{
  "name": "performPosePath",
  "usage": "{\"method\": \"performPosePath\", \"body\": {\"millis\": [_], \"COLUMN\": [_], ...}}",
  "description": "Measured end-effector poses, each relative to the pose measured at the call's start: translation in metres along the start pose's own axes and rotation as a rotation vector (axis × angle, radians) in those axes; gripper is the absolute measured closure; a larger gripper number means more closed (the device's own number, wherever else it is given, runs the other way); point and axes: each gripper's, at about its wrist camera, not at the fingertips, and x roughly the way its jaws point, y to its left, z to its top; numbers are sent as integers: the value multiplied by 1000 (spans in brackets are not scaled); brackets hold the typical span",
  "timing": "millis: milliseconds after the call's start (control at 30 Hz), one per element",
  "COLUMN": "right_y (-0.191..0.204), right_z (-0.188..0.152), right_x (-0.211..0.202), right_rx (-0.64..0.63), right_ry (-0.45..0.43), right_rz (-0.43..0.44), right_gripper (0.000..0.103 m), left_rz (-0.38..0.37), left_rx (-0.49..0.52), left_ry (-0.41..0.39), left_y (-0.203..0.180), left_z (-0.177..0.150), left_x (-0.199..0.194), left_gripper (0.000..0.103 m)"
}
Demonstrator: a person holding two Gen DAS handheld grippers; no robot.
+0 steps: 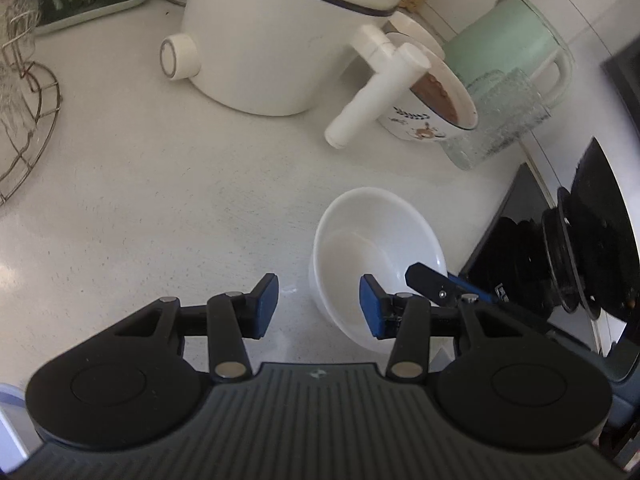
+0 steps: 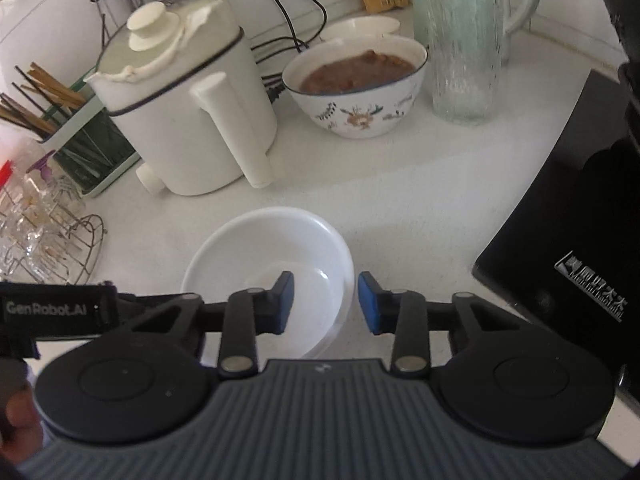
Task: Organize plates and bowls
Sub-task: 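Close the left gripper on the white bowl rim while the right gripper grips it too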
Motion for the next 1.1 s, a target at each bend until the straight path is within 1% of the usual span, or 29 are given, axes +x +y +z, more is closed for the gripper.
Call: {"method": "performPosePath", "body": {"millis": [33, 100, 133, 167, 267, 333, 433, 500, 567, 633, 800, 867, 933, 1100], "right_y": [0, 2, 5, 7, 6, 4, 3, 2, 2, -1, -4, -5, -4, 1], "right_z": [0, -1, -1, -1, -1, -2, -2, -2, -3, -3, -1, 0, 0, -2], "right_x": [1, 5, 6, 6, 9, 11, 12, 12, 12, 12, 12, 12, 12, 7], "right_rx": [2, -5, -30, -50, -43, -35, -34, -26, -14, -6, -11, -12, -11, -4], "right_ry": [3, 9, 8, 4, 19, 27, 39, 43, 42, 44, 59, 64, 70, 80], "right_rz": [2, -4, -22, -32, -36, -31, 0, 6, 8, 15, 30, 39, 47, 68], "right_gripper": [70, 73, 76, 78, 84, 87, 92, 92, 92, 92, 92, 92, 92, 92], "left_rz": [2, 16, 20, 20, 27, 33, 35, 35, 12, -6, -3, -7, -15, -21], "left_rx": [-8, -20, -26, -34, -51, -59, -66, -69, -70, -102, -97, -113, -130, -136], "left_ry": [-2, 5, 15, 22, 23, 20, 25, 28, 38, 41, 36, 36, 37, 35], "left_y": [1, 2, 2, 3, 3, 4, 3, 4, 7, 12, 9, 11, 15, 20], "left_z": [0, -1, -1, -1, 0, 0, 1, 2, 3, 3, 1, 0, -1, -6], "left_x": [2, 6, 9, 11, 14, 14, 15, 13, 14, 13, 16, 16, 14, 5], "left_gripper": [54, 65, 77, 84, 91, 93, 95, 95, 95, 95, 95, 95, 95, 95]}}
